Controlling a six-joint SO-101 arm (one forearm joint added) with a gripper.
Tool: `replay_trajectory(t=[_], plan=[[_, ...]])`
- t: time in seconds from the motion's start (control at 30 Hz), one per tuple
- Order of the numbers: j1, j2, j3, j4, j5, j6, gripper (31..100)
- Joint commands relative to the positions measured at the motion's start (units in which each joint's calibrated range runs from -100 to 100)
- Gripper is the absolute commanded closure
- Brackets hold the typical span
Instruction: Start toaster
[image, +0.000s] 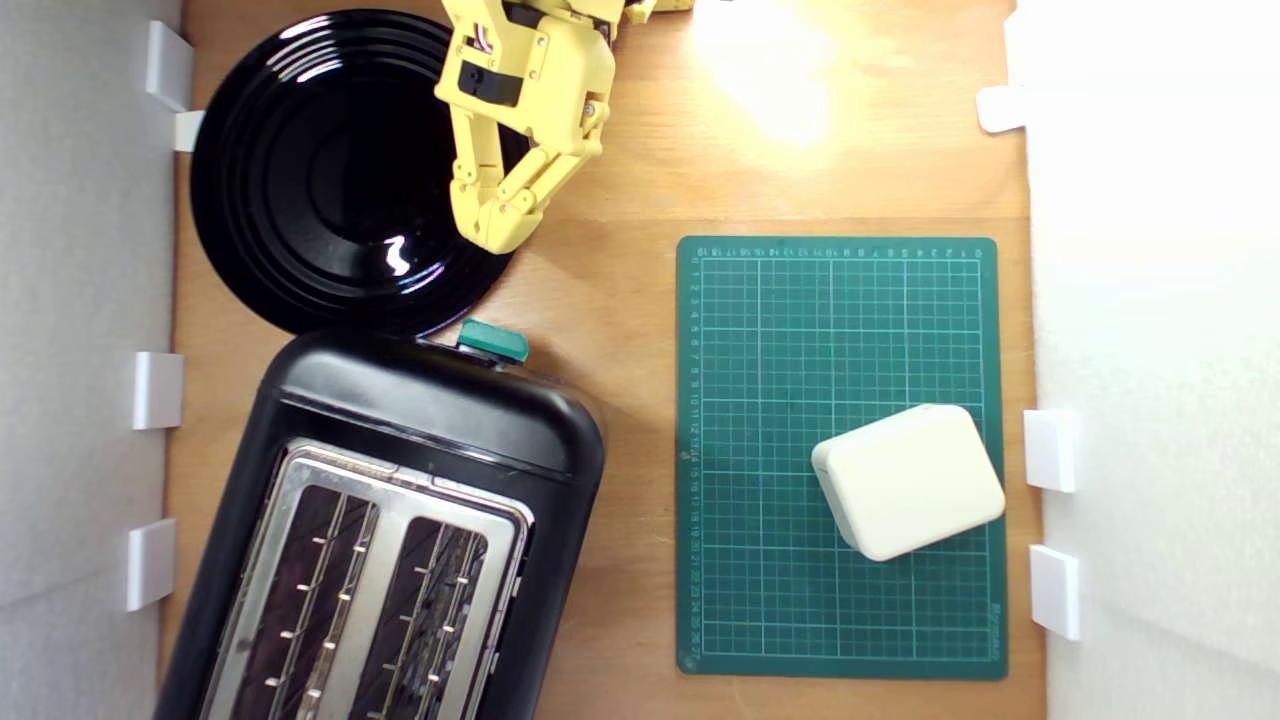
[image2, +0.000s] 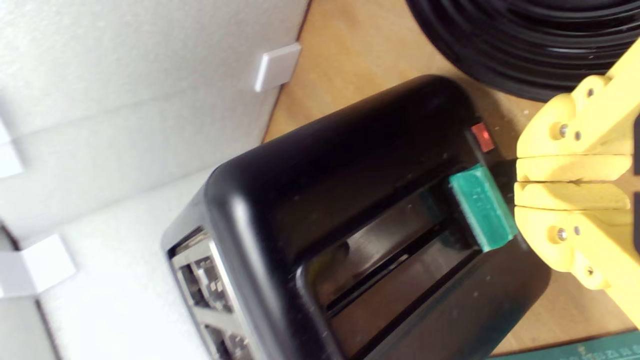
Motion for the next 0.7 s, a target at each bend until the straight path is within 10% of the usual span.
replay_trajectory(t=[0.0,0.67], plan=[[0.7,-0.7,3.2,0.8,1.2,-0.9,98.9],[3.9,-0.8,8.5,-0.5,7.3,-3.8,98.9]])
